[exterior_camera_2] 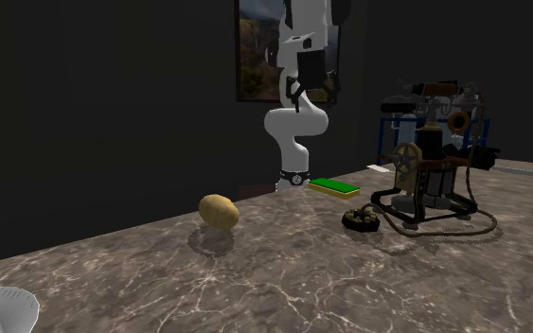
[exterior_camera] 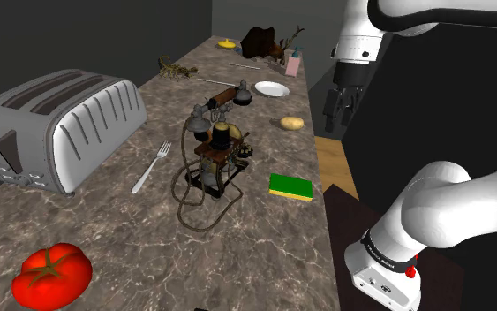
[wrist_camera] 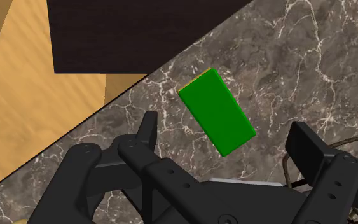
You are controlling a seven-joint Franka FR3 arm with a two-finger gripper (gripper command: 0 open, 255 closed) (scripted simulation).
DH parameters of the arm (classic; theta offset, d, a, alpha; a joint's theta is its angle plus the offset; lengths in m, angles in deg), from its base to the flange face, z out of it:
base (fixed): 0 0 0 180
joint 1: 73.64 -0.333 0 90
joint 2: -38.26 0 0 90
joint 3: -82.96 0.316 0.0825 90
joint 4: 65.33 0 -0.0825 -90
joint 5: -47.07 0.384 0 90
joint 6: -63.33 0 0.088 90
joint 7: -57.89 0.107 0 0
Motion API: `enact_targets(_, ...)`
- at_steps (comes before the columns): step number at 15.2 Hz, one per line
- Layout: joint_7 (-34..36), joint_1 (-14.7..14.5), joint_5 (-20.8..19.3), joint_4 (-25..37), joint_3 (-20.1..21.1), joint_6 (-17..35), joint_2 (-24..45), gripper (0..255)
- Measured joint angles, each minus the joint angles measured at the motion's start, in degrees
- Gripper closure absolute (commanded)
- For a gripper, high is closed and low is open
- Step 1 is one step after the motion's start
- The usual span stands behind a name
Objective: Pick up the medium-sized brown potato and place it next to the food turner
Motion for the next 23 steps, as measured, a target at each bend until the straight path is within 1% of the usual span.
enact_targets(2, -0.87, 0.08, -0.52, -0.04, -0.49, 0.64, 0.58, 0)
enact_targets(4, -3.63, 0.28, -2.10, -0.22, -1.99, 2.48, 2.10, 0)
enact_targets(8, -10.60, 0.68, -5.54, 0.51, -5.79, 8.33, 8.20, 0)
enact_targets(13, -18.98, 0.91, -8.47, 2.58, -10.09, 15.02, 15.93, 0)
enact_targets(18, -27.09, 0.61, -9.11, 7.04, -13.69, 21.55, 25.80, 0)
enact_targets(23, -35.28, 0.54, -7.77, 13.20, -16.34, 26.73, 36.08, 0)
